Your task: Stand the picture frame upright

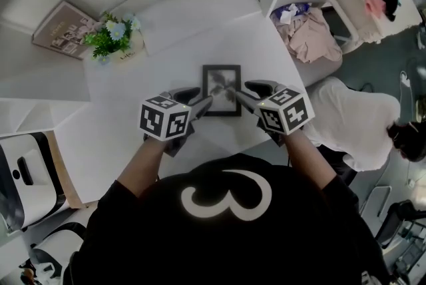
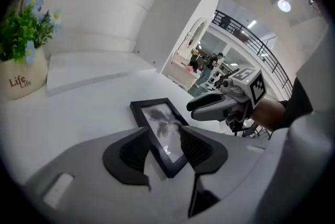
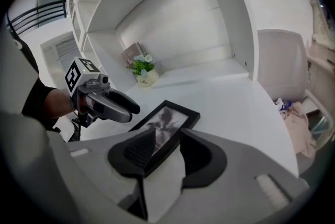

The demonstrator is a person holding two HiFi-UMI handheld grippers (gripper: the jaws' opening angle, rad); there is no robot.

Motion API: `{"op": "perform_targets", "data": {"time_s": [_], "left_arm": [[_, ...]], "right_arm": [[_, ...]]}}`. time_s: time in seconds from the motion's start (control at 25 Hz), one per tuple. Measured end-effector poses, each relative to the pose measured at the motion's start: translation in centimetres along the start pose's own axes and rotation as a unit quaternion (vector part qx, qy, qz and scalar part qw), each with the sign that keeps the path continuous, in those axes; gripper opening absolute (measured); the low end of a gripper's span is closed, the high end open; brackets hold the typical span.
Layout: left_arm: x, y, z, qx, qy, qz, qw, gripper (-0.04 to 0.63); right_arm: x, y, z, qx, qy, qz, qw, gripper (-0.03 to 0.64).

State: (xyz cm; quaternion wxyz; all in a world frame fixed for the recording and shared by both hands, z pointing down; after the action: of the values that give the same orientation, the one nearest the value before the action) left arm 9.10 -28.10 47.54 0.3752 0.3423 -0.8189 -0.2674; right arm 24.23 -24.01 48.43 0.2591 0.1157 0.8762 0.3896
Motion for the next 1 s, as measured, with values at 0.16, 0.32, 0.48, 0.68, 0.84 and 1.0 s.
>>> {"op": "perform_targets", "data": {"time_s": [0.16,0.32,0.48,0.68,0.84,1.0], "left_arm": [[0.9,0.3,-1.3,0.012,-0.011,0.008,0.9998,0.173],[1.2,0.6,-2.2,0.025,-0.02,0.008,0.9995,0.173],[1.7,1.0,-2.8,0.029,-0.032,0.015,0.9989,0.173],[2.0,1.2,-2.9,0.031,-0.049,0.004,0.9983,0.16],[2.1,1.3,-2.9,0.034,-0.056,-0.005,0.9979,0.135],[2.0,1.5,-2.8,0.033,-0.058,-0.01,0.9977,0.135]], "right_arm": [[-1.0,0.3,-1.3,0.019,0.007,0.011,1.0,0.156],[-1.5,0.6,-2.1,0.034,0.005,0.014,0.999,0.158],[-1.5,0.9,-2.6,0.038,0.002,0.02,0.999,0.158],[-1.5,0.9,-2.7,0.037,-0.004,0.019,0.999,0.156],[-1.5,0.9,-2.7,0.04,-0.008,0.024,0.999,0.153],[-1.4,1.0,-2.8,0.041,-0.012,0.034,0.999,0.153]]}}
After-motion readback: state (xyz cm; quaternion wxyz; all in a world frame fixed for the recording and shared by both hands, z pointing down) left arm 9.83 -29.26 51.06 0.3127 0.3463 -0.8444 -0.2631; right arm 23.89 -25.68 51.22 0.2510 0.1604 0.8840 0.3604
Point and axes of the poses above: the fingertips, and each gripper's own axes: z backward along the fingers, x to its left, y out of its underside, the point moved 5 cm from there along z, backward along the fingers, and after that the axes turned 7 degrees about -x, right-handed, at the moved point
